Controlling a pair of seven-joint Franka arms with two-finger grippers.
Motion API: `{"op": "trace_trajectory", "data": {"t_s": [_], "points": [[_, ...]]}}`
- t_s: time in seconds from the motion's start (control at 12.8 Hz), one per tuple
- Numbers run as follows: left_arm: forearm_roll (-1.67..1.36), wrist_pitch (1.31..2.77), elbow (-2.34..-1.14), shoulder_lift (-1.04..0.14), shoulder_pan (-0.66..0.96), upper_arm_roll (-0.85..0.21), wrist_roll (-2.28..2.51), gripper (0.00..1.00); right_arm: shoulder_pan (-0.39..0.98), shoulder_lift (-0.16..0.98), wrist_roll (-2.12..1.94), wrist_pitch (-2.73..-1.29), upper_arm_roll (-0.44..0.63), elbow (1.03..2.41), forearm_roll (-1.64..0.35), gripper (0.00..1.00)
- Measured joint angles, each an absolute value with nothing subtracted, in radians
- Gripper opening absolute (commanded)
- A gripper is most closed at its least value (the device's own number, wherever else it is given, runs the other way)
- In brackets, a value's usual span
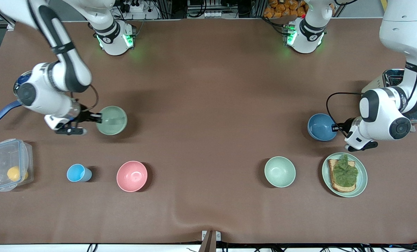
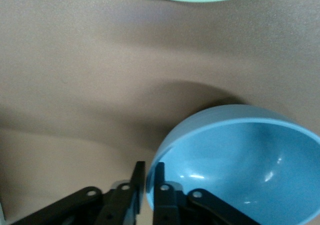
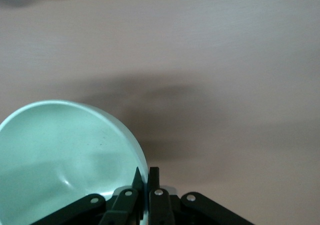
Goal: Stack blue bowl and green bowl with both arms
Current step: 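Close the right gripper on the green rim while the left gripper grips the blue rim, then carry the green bowl with the right gripper while the left gripper carries the blue bowl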
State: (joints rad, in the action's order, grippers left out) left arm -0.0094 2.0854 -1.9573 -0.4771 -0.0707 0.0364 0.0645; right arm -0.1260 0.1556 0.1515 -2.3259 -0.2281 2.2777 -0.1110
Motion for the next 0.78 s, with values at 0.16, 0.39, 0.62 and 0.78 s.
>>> {"op": "trace_trajectory", "data": {"t_s": [0.16, 0.39, 0.62, 0.78], "points": [[-0.021, 2.078, -1.950, -0.471, -0.071, 0.036, 0.064, 0.00, 0.027, 0.129, 0.402, -2.325, -0.235, 2.257, -0.113, 0.00], [-0.038, 2.079, -1.940, -0.471, -0.071, 0.036, 0.064, 0.00, 0.210, 0.139, 0.737, -2.324, -0.237, 2.177, -0.116, 0.00], [-0.040, 2.078, -1.911, -0.463, -0.072, 0.033, 0.064, 0.00, 0.325, 0.200, 0.948, -2.329, -0.236, 2.104, -0.146, 0.00], [-0.041, 2.075, -1.902, -0.438, -0.072, 0.030, 0.064, 0.00, 0.386, 0.260, 1.076, -2.387, -0.236, 2.066, -0.156, 0.00]]}}
